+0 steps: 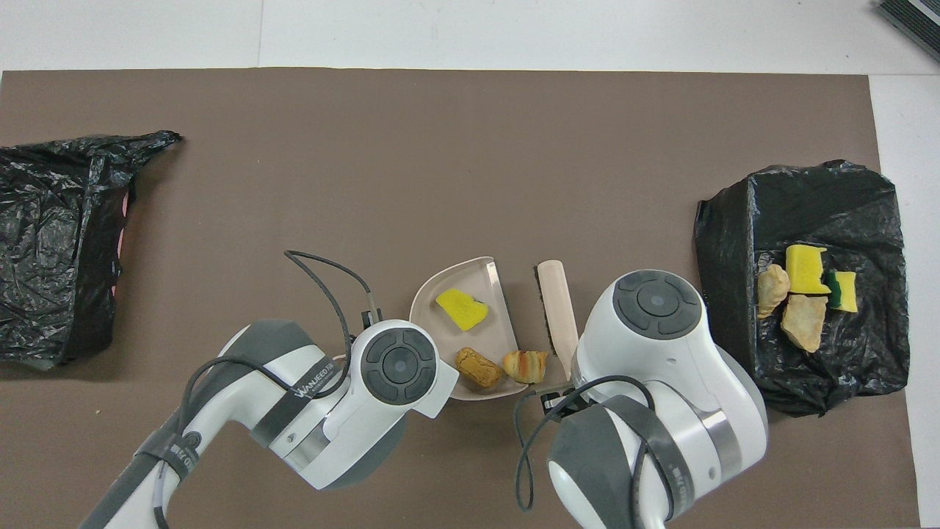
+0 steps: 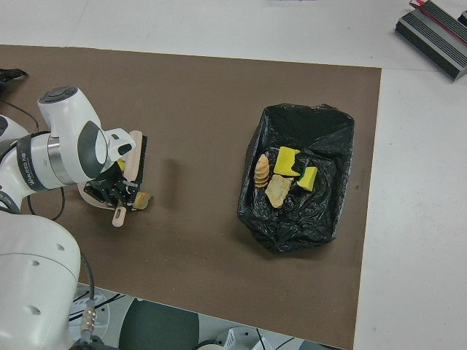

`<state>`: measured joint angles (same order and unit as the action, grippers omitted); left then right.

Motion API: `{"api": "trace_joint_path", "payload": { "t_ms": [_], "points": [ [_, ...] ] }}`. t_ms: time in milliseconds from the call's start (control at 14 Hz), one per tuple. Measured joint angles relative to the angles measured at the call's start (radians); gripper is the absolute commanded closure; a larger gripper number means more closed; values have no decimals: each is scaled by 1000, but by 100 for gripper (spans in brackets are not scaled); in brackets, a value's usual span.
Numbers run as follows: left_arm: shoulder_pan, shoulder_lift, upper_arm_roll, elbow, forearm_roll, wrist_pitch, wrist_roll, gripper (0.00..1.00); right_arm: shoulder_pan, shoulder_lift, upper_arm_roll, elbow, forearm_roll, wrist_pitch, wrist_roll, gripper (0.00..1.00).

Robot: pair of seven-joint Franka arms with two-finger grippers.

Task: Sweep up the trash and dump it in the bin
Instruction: 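Push the last pieces into the dustpan with the brush in the right gripper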

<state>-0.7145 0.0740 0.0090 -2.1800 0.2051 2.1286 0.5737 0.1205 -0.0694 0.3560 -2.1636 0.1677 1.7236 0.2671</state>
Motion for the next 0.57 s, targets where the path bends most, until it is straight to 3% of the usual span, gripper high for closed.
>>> {"api": "trace_joint_path", "payload": {
  "t_ms": [356, 570],
  "points": [
    [0, 0, 1, 0, 0, 0, 8, 100, 49, 50, 13, -110, 8, 122, 17, 100],
    [1, 0, 2, 0, 0, 0, 11, 100, 106, 87, 15, -107, 127, 194, 66, 100]
  ]
}}
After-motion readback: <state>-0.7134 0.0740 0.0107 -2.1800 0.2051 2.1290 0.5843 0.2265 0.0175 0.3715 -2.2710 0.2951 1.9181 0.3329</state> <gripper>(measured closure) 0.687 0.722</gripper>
